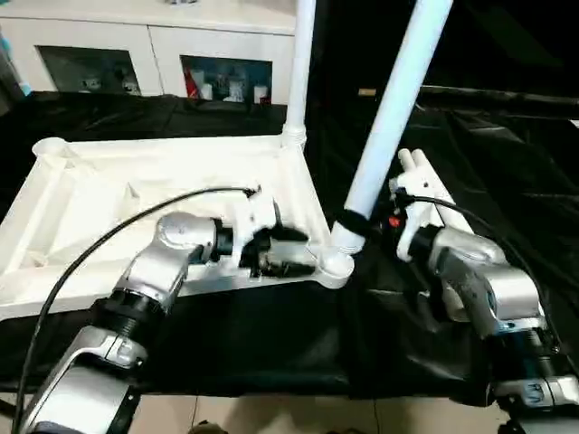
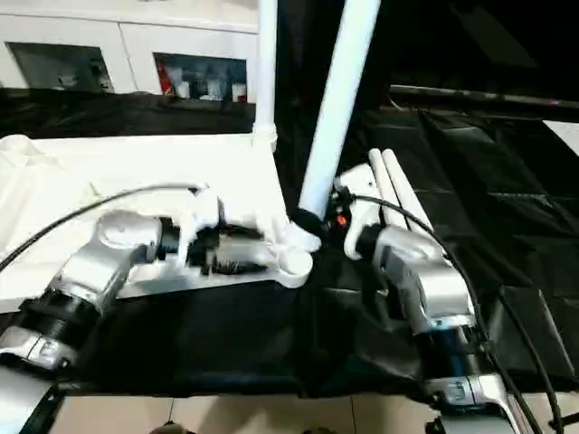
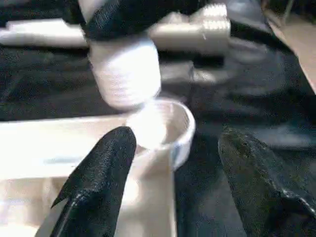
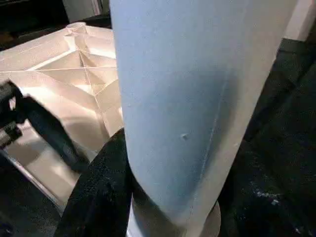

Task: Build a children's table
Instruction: Insert table leg to table base

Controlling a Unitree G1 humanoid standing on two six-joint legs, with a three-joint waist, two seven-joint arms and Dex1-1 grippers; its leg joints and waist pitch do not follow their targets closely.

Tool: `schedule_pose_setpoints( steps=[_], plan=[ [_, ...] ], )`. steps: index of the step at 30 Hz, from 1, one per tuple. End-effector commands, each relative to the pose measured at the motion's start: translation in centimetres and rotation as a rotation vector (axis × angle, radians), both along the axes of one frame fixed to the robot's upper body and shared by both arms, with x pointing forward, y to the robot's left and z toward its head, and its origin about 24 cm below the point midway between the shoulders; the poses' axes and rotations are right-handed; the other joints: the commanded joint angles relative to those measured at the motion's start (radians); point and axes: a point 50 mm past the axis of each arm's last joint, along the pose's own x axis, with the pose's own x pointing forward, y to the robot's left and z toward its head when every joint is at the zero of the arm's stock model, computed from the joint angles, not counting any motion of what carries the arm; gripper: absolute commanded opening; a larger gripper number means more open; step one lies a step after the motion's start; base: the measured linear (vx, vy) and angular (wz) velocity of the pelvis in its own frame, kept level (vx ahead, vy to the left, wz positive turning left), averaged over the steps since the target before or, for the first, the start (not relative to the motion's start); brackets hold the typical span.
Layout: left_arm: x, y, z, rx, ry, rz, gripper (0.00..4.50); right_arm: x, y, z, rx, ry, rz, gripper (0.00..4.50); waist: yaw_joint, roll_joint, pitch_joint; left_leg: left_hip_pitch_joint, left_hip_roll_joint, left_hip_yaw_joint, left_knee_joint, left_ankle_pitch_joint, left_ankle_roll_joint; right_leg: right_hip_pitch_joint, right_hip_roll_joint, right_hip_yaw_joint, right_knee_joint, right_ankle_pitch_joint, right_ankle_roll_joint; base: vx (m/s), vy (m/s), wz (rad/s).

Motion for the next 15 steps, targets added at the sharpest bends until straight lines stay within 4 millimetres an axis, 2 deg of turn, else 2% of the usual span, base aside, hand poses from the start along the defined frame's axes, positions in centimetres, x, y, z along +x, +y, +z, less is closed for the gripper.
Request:
schedule_pose_setpoints(
  steps=[1, 3, 7, 9, 12, 15],
  plan=[
    [-0.1, -0.1, -0.4, 0.031, 0.011, -0.015, 2.86, -0.1, 0.0, 0.6, -0.003, -0.031, 0.0, 1.88, -0.001, 0.011, -0.071, 0.006, -0.034, 0.028, -0.059, -0.247, -0.012, 0.072, -0.021, 0.018, -0.071, -0.229, -0.17, 0.0, 0.0, 0.0],
    [-0.1, 0.0, -0.6, 0.046, 0.013, -0.015, 2.61, -0.2, 0.0, 0.5, -0.005, -0.03, 0.002, 1.88, -0.002, 0.01, -0.072, 0.007, -0.033, 0.028, -0.059, -0.247, -0.013, 0.071, -0.021, 0.018, -0.071, -0.234, -0.169, 0.0, 0.0, 0.0],
    [0.0, 0.8, -1.3, 0.133, 0.019, -0.005, 2.41, -0.4, 0.3, 0.3, -0.02, -0.027, 0.015, 1.88, -0.001, 0.014, -0.072, 0.008, -0.033, 0.026, -0.06, -0.256, -0.011, 0.069, -0.02, 0.017, -0.073, -0.24, -0.165, 0.0, 0.0, 0.0],
    [0.0, 1.1, -1.5, 0.158, 0.019, 0.001, 2.12, -0.4, 0.3, 0.3, -0.018, -0.026, 0.018, 1.88, -0.001, 0.013, -0.072, 0.007, -0.032, 0.026, -0.061, -0.254, -0.012, 0.069, -0.019, 0.018, -0.071, -0.227, -0.168, 0.0, 0.0, 0.0],
    [0.1, 1.6, -2.0, 0.201, 0.02, 0.03, 2.07, -0.4, 0.5, 0.2, -0.021, -0.025, 0.026, 1.88, -0.001, 0.014, -0.072, 0.007, -0.032, 0.025, -0.06, -0.251, -0.013, 0.07, -0.02, 0.018, -0.069, -0.208, -0.179, 0.0, 0.0, 0.0],
    [0.3, 1.8, -2.0, 0.204, 0.017, 0.048, 1.78, -0.5, 0.5, 0.3, -0.017, -0.025, 0.031, 1.88, -0.001, 0.013, -0.073, 0.008, -0.032, 0.026, -0.06, -0.254, -0.011, 0.069, -0.02, 0.018, -0.069, -0.204, -0.182, 0.0, 0.0, 0.0]
  ],
)
